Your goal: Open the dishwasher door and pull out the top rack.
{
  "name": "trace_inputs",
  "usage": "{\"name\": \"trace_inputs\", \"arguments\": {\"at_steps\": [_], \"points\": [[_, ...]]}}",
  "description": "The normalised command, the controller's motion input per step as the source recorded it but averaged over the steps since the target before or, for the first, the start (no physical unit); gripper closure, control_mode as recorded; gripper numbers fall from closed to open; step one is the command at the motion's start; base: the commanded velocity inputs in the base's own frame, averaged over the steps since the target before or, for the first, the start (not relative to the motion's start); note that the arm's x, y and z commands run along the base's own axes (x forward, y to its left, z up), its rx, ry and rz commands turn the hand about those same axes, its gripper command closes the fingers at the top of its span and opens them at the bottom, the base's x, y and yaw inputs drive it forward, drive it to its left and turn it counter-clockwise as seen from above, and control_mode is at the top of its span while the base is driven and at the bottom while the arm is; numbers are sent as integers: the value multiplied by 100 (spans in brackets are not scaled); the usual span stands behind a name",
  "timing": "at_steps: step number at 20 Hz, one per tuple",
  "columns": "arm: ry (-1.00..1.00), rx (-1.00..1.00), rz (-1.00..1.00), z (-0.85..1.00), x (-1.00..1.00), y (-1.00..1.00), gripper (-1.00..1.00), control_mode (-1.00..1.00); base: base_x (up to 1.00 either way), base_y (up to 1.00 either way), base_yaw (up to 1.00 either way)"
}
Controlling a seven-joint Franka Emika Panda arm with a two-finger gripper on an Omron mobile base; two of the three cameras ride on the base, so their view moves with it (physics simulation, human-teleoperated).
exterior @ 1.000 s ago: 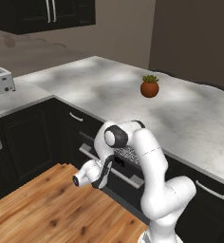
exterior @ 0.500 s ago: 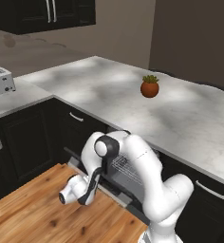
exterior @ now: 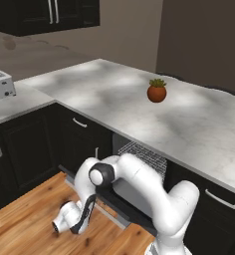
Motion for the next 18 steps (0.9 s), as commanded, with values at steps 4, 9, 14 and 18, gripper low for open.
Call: {"name": "trace_inputs", "arguments": {"at_steps": [4,9,14,18], "points": [[0,0,0,-56,-42,45,100,-100,0,0,0],[0,0,0,-57,-41,45,100,-100,0,0,0],[0,0,0,-26,-38,41,-100,-100,0,0,0],[-1,5,0,9,-50,14,-100,-100,0,0,0]]}}
